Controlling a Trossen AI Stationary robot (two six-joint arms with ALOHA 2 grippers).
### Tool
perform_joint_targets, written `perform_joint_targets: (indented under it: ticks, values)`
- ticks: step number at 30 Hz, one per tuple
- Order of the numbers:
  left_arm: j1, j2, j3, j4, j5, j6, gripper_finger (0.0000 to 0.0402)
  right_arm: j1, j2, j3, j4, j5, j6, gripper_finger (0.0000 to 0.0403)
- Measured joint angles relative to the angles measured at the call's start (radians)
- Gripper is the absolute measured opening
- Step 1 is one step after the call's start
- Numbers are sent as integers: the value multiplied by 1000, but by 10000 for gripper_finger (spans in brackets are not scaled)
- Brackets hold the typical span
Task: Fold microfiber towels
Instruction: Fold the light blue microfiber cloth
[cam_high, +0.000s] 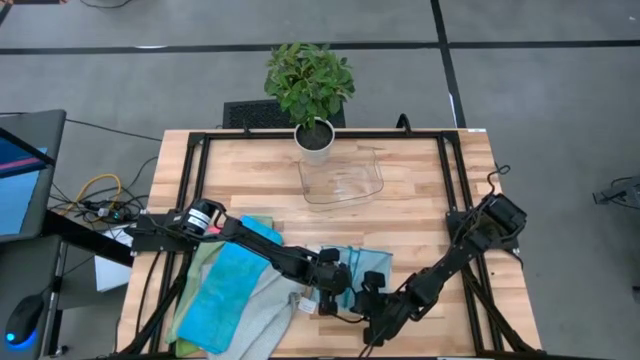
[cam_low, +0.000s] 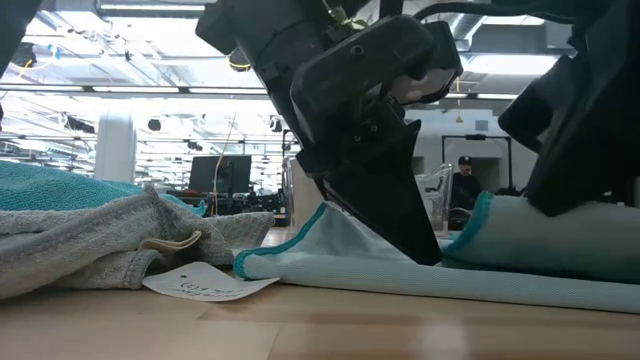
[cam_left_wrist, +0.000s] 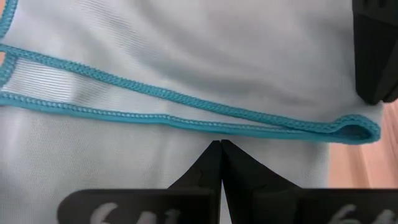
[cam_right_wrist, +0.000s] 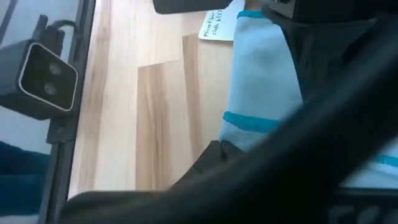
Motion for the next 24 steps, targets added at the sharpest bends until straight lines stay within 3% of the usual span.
perform_joint_targets:
  ticks: [10, 18, 24]
  values:
    - [0, 0, 0, 4, 0, 0, 0, 14, 13, -6, 14, 3, -3, 24]
    - [3, -1, 1, 2, 23, -14, 0, -3, 55, -3, 24, -46, 20, 85]
    - [22, -50, 34, -34, 59, -1, 0, -7, -18, 3, 7, -35, 29, 115]
